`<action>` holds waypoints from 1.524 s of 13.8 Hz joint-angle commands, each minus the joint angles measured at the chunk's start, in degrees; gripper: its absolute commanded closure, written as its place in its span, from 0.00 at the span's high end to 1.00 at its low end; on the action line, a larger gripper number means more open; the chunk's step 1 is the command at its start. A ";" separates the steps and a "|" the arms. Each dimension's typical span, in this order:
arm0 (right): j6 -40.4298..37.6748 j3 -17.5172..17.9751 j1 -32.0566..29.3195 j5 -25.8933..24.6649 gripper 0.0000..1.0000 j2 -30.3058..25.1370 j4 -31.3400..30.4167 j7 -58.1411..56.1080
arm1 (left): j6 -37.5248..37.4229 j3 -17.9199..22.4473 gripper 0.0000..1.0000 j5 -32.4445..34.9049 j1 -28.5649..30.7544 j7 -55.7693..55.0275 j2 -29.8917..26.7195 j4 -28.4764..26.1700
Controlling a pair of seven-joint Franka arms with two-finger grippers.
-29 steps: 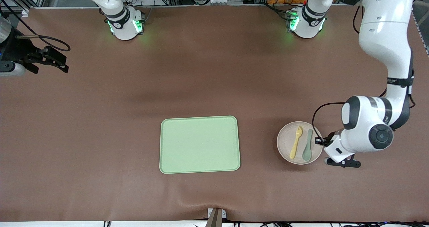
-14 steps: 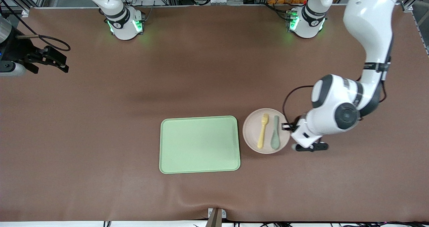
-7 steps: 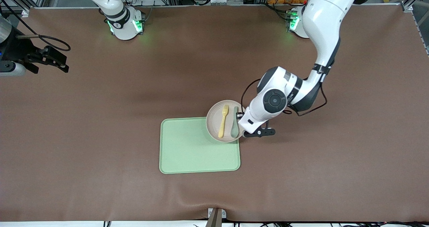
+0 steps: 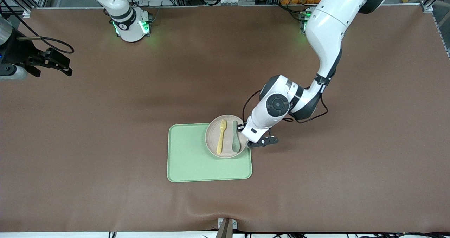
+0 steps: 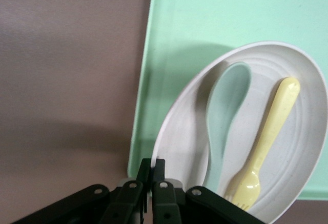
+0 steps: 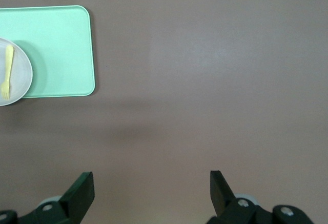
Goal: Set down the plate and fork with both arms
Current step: 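Slide the white plate with the left gripper onto the green placemat, then center the plate on the placemat and open the left gripper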
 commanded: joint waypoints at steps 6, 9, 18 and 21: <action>-0.87 0.10 -0.15 0.67 1.00 0.27 1.02 -0.47 | 6.01 1.00 0.00 -1.00 -2.00 -2.24 4.46 3.80; -0.87 0.10 -0.15 0.67 1.00 0.27 1.02 -0.55 | 9.95 1.00 0.00 -0.91 -2.87 -3.21 7.35 5.38; -0.87 0.19 0.11 0.67 1.00 0.27 1.02 -0.47 | 11.46 1.00 0.00 -0.91 -3.76 -5.32 7.80 5.38; -0.87 0.19 0.20 0.67 1.00 0.27 1.02 -0.55 | 11.98 1.00 0.31 -1.09 -3.67 -5.58 7.80 5.38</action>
